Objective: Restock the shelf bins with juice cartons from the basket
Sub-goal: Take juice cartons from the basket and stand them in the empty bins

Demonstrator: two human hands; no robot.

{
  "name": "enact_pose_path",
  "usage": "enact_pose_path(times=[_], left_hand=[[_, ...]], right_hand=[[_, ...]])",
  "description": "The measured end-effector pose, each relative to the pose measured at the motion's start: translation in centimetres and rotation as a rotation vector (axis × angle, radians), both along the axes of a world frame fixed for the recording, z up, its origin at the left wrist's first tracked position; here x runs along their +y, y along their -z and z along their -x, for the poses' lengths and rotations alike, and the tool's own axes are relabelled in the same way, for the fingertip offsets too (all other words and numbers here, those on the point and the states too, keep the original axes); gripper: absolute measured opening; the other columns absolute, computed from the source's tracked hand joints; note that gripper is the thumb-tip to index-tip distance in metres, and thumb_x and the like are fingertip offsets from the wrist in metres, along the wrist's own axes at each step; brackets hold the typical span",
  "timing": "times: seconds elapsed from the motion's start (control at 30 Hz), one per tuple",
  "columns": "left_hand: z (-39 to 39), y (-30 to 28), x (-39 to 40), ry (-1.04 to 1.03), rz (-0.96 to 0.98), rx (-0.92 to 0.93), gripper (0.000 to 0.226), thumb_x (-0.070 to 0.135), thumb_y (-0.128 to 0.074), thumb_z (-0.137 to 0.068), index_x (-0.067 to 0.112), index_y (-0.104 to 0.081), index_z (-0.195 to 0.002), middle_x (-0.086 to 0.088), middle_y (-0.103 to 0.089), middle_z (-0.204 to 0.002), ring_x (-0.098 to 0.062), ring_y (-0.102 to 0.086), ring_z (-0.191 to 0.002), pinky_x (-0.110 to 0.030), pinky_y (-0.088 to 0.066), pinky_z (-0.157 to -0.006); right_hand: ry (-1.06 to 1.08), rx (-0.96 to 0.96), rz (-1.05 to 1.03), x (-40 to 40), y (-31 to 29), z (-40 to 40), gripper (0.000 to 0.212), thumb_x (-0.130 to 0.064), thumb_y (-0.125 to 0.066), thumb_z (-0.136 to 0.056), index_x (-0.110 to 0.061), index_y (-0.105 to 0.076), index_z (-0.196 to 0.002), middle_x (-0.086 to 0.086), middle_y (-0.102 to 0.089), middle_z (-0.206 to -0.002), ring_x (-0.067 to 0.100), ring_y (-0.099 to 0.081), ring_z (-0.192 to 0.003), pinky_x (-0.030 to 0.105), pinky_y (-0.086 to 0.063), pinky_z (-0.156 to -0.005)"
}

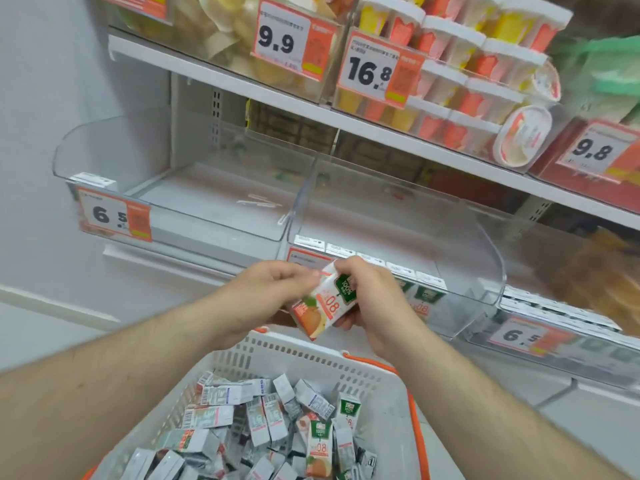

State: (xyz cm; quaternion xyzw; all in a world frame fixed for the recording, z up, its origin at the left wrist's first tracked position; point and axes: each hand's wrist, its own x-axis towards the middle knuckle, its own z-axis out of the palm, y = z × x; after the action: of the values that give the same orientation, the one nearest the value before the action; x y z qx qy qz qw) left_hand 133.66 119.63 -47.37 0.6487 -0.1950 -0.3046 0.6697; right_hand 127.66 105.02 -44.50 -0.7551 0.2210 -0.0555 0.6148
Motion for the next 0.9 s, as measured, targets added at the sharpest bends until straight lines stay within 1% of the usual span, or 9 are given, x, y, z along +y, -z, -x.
enact_pose_path(times=[0.07, 0.1, 0.2, 0.27, 0.37, 0.47, 0.6, 0.7, 0.9], left_hand=[[0.3, -0.6, -2.2, -0.052, 0.048, -0.053, 0.030, 0.036, -0.056, -0.096, 0.011, -0.071, -0.105, -0.012, -0.074, -0.098, -0.022, -0.068, -0.085, -0.036, -0.054, -0.083], [0.3, -0.5, -3.4, -0.107, 0.011, -0.213, 0.030, 0.037, -0.055, -0.095, 0.014, -0.072, -0.102, -0.006, -0.074, -0.098, -0.018, -0.067, -0.089, -0.034, -0.051, -0.087], [0.2, 0.7, -6.5, -0.238, -0.285, -1.066, 0.042, 0.041, -0.054, -0.080, 0.019, -0.067, -0.114, 0.003, -0.066, -0.114, -0.015, -0.056, -0.109, -0.032, -0.041, -0.095], [0.4, 1.7, -8.7, -0.208, -0.403, -1.391, 0.055, 0.039, -0.056, -0.074, 0.021, -0.059, -0.127, -0.003, -0.057, -0.132, -0.024, -0.048, -0.123, -0.040, -0.032, -0.102], [1.3, 1.8, -12.3, -0.079, -0.648, -1.444, 0.072, 0.038, -0.053, -0.085, 0.034, -0.025, -0.151, -0.006, -0.014, -0.160, -0.032, -0.011, -0.147, -0.048, -0.002, -0.116], [1.6, 1.9, -15.0, -0.079, -0.763, -1.375, 0.071, 0.038, -0.043, -0.095, 0.039, -0.003, -0.153, 0.000, 0.007, -0.163, -0.028, 0.011, -0.149, -0.051, 0.012, -0.116], [0.7, 2.8, -16.3, -0.187, -0.721, -1.367, 0.051, 0.038, -0.042, -0.098, 0.036, -0.032, -0.147, 0.003, -0.031, -0.156, -0.024, -0.019, -0.146, -0.047, -0.002, -0.114], [0.6, 3.2, -16.2, -0.221, -0.675, -1.391, 0.037, 0.036, -0.069, -0.081, 0.031, -0.066, -0.117, 0.006, -0.065, -0.125, -0.022, -0.056, -0.120, -0.039, -0.022, -0.092], [0.2, 3.8, -16.7, -0.287, -0.642, -1.366, 0.035, 0.035, -0.069, -0.072, 0.030, -0.071, -0.106, 0.006, -0.070, -0.114, -0.024, -0.063, -0.111, -0.037, -0.024, -0.086]], right_hand=[[0.119, -0.077, 0.017, -2.5, -1.4, 0.9, 0.023, -0.017, -0.054, -0.090, -0.012, -0.063, -0.070, 0.011, -0.063, -0.058, 0.024, -0.058, -0.050, 0.026, -0.042, -0.043], [0.193, -0.125, 0.045, -3.9, -2.0, 1.3, 0.023, -0.015, -0.054, -0.089, -0.014, -0.064, -0.068, 0.010, -0.063, -0.060, 0.024, -0.059, -0.054, 0.027, -0.045, -0.043], [0.353, -0.252, 0.418, -8.8, -3.4, 2.6, 0.021, -0.023, -0.054, -0.083, -0.016, -0.071, -0.074, 0.002, -0.068, -0.068, 0.028, -0.065, -0.071, 0.042, -0.056, -0.059], [0.412, -0.271, 0.691, -11.4, -3.7, 3.4, 0.021, -0.028, -0.052, -0.082, -0.021, -0.071, -0.086, 0.001, -0.069, -0.081, 0.022, -0.061, -0.082, 0.038, -0.052, -0.070], [0.495, -0.221, 0.924, -14.4, -3.5, 3.8, 0.026, -0.026, -0.057, -0.087, -0.026, -0.071, -0.109, 0.003, -0.061, -0.113, 0.003, -0.044, -0.092, 0.022, -0.033, -0.079], [0.499, -0.116, 1.028, -15.9, -2.6, 3.5, 0.041, -0.024, -0.063, -0.087, -0.020, -0.064, -0.128, 0.003, -0.054, -0.130, 0.018, -0.054, -0.111, 0.026, -0.036, -0.094], [0.391, 0.006, 1.127, -16.3, -1.6, 2.9, 0.040, -0.024, -0.065, -0.087, -0.018, -0.065, -0.127, 0.003, -0.053, -0.133, 0.029, -0.059, -0.112, 0.032, -0.042, -0.092], [0.298, 0.166, 1.174, -16.3, -1.5, 2.3, 0.030, -0.027, -0.063, -0.086, -0.018, -0.069, -0.114, 0.008, -0.059, -0.124, 0.036, -0.059, -0.107, 0.037, -0.046, -0.088], [0.092, 0.532, 1.230, -15.5, -2.7, 1.6, 0.010, -0.025, -0.052, -0.077, -0.015, -0.055, -0.078, 0.008, -0.061, -0.085, 0.035, -0.056, -0.082, 0.030, -0.041, -0.064]])
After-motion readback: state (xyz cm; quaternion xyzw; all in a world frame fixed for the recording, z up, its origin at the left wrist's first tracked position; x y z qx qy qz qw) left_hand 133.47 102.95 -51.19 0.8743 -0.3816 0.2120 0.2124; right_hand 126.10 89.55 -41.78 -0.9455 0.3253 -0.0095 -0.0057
